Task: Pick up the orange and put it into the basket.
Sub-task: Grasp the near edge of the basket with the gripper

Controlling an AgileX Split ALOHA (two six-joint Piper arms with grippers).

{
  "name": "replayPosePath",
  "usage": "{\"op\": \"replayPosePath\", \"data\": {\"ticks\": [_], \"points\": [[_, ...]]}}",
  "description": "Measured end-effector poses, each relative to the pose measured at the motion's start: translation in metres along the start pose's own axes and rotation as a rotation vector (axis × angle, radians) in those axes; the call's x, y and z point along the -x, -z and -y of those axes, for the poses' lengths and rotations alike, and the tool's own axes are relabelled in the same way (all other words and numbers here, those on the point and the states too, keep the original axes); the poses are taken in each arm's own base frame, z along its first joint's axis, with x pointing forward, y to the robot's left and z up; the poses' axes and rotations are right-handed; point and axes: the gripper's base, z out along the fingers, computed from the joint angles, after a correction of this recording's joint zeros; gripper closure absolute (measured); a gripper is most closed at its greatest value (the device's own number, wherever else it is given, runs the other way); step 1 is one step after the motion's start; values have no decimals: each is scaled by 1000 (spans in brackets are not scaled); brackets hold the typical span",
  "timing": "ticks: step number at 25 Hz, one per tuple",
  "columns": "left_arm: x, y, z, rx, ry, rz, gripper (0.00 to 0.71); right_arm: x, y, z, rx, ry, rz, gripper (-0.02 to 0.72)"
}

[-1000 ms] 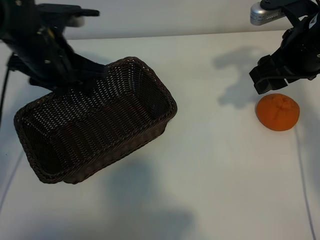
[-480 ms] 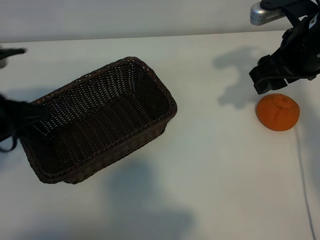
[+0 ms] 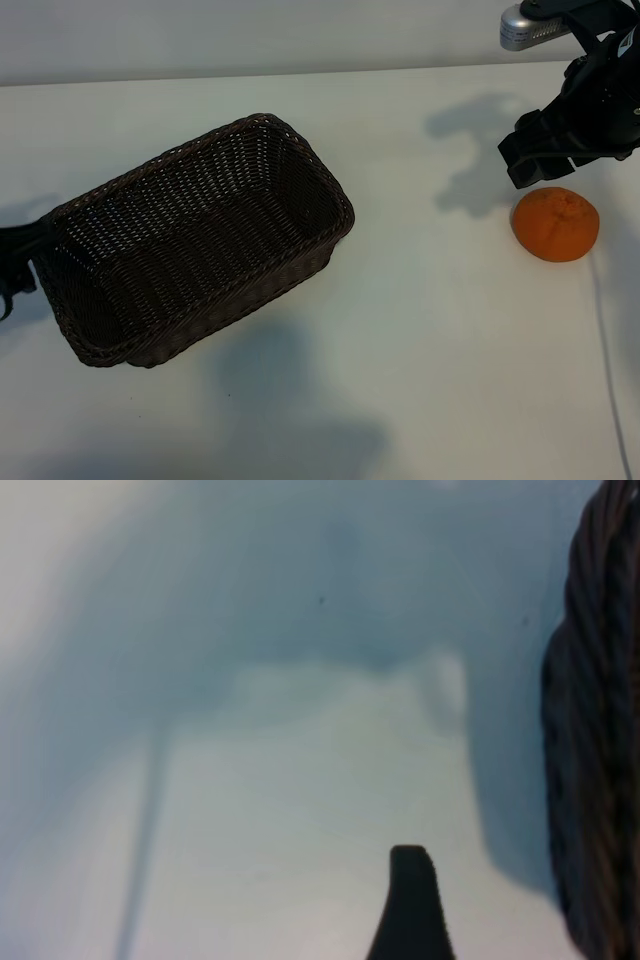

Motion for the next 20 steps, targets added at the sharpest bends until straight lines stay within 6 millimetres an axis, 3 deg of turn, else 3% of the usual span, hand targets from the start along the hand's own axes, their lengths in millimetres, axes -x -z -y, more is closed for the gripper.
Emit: {"op": "replayPosePath", "data": {"ticks": [10,20], "points": [[7,-54,24,-66,28,-106,158,0,0,0,2,-1,0,110],[6,-88,32,-63,14,-160,158,0,0,-1,9,-7,2,126]]}}
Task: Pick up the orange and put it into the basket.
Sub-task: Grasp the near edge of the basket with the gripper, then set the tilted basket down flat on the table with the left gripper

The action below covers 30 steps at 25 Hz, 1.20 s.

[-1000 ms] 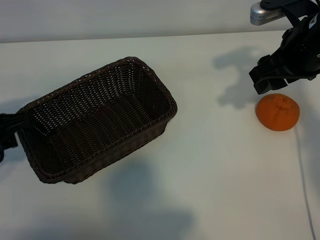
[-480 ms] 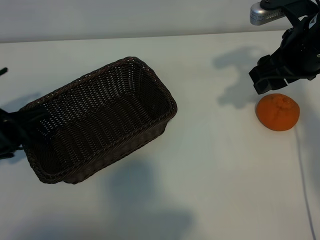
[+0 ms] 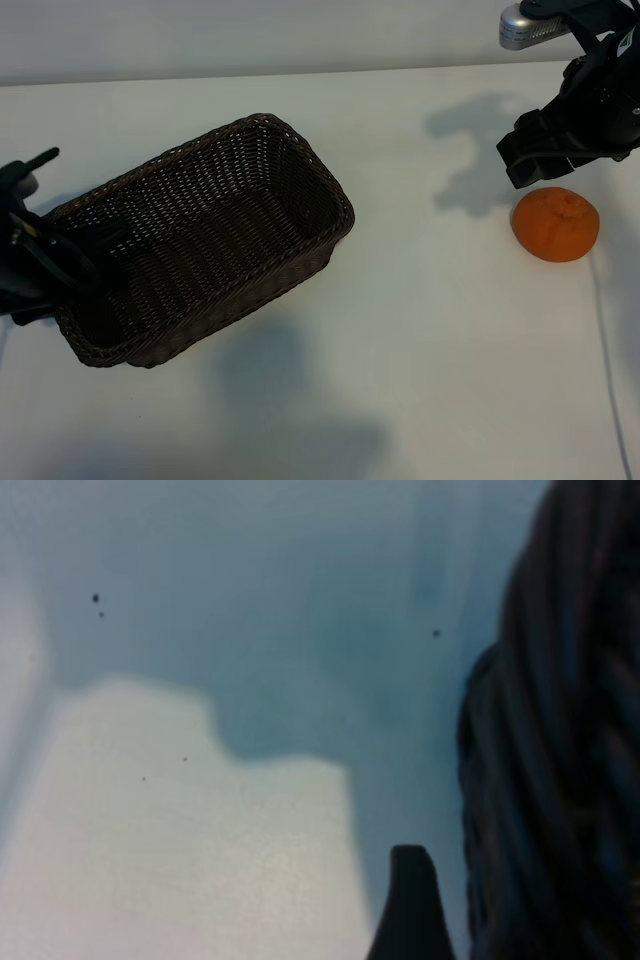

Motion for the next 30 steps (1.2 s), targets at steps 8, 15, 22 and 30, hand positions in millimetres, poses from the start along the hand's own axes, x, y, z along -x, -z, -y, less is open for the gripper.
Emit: {"op": "replayPosePath", "data": {"ticks": [8,15,22,30], "points": [[-1,-14,-1,25,-15,-42,165,0,0,0,4,-1,1,132],[0,-14,0,12,-10,-26,295,0,0,0,4,-1,1,132],[4,4,3,-39,-13,48,295,0,0,0,4,-1,1,133],[5,36,5,-113,-23,146,296,0,0,0,4,0,1,133]]}}
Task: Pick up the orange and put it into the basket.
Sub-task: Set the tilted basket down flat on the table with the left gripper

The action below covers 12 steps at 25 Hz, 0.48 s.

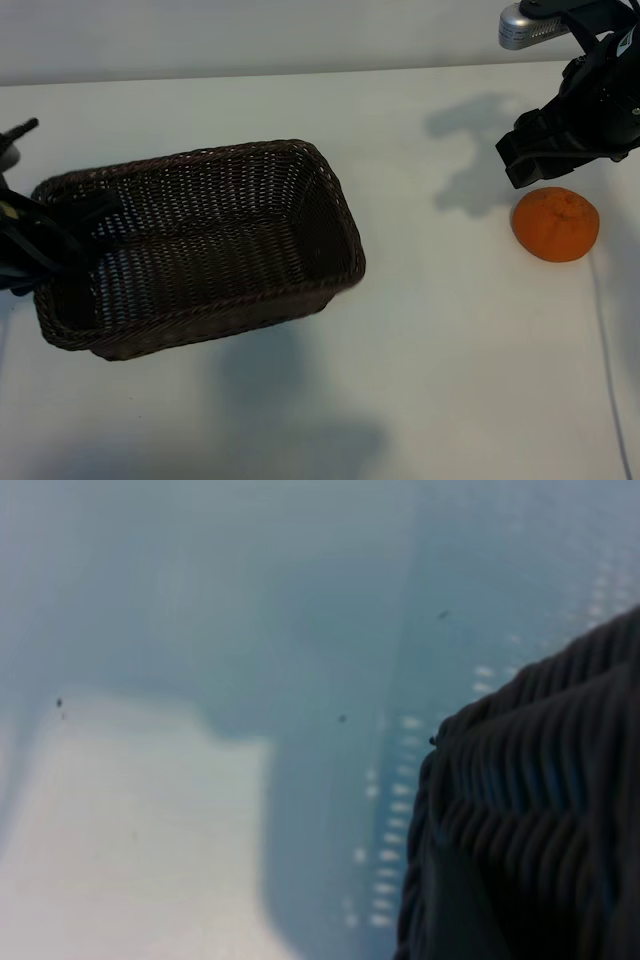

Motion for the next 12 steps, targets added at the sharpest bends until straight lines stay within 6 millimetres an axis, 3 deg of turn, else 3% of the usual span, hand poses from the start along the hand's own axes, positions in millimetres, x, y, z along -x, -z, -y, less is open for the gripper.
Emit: {"op": "replayPosePath", "data": {"ticks": [4,12], "points": [[4,13,7,-55,-10,15,379,0,0,0,0,0,0,134],[13,28,29,-211,-67,-3,378,-1,0,0,2,0,-11,134]]}}
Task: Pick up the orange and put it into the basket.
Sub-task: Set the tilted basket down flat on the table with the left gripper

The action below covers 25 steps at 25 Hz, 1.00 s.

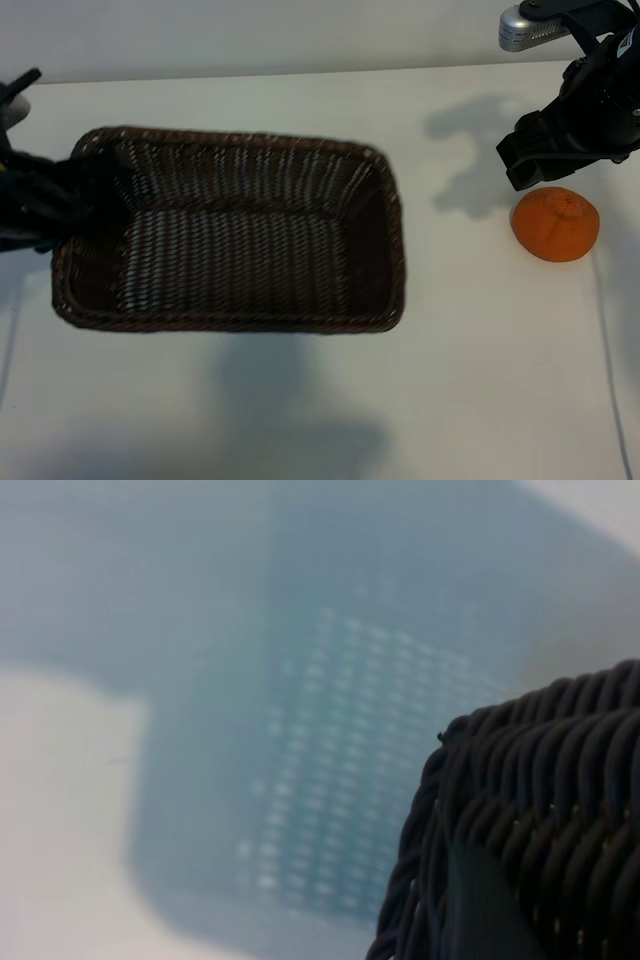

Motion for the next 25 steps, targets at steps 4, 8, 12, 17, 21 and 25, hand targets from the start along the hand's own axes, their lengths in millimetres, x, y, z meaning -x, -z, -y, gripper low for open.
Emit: {"op": "replayPosePath", "data": {"ticks": [4,8,12,17,21,25], "points": [[8,6,13,-88,-18,20,378,0,0,0,0,0,-1,134],[20,10,23,-125,-42,43,378,0,0,0,0,0,-1,134],[37,-3,31,-129,-38,23,378,-1,0,-1,7,-4,-7,134],[48,-31,43,-128,-41,-5,378,-1,0,-1,7,-4,-7,134],[42,-57,63,-150,-55,-36,378,-1,0,-1,8,-4,-7,134],[32,-88,75,-142,-64,-65,378,-1,0,-1,8,-3,-7,134]]}}
